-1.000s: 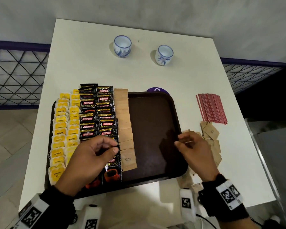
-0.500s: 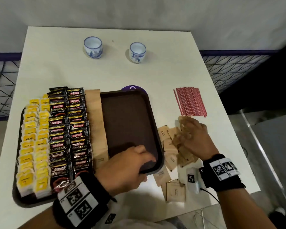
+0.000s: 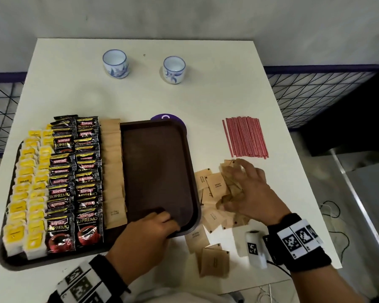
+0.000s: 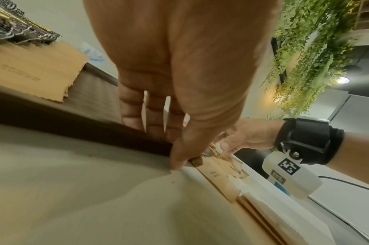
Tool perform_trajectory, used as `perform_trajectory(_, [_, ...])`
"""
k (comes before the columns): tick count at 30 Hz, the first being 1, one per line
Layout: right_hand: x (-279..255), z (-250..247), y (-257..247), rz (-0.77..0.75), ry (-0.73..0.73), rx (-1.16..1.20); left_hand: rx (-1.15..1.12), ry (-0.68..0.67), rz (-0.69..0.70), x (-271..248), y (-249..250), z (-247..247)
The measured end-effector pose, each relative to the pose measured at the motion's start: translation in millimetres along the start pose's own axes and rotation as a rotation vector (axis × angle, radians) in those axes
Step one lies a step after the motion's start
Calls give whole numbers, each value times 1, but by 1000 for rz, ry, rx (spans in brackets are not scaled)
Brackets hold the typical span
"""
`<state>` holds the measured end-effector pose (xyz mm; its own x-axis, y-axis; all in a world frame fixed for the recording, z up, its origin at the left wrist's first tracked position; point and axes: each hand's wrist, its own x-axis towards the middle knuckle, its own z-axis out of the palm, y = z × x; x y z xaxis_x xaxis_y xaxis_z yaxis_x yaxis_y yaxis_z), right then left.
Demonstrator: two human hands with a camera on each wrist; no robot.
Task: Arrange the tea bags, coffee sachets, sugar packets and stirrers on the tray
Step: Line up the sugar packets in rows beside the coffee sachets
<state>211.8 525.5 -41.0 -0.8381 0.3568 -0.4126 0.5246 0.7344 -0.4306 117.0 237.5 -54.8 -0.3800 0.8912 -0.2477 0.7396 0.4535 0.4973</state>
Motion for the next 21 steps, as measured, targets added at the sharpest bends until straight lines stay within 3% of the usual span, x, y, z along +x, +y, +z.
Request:
perform_trajectory(5, [-7,5,-3,-16,-88,-161,95,-16,-81,2,4,5])
perform_trajectory(15, [-6,5,-3,-86,-209,-379,118,8,-94,5,4,7])
perform_trajectory(21, [-11,10,-4,-129,-122,-341,105,7,-92,4,3,9])
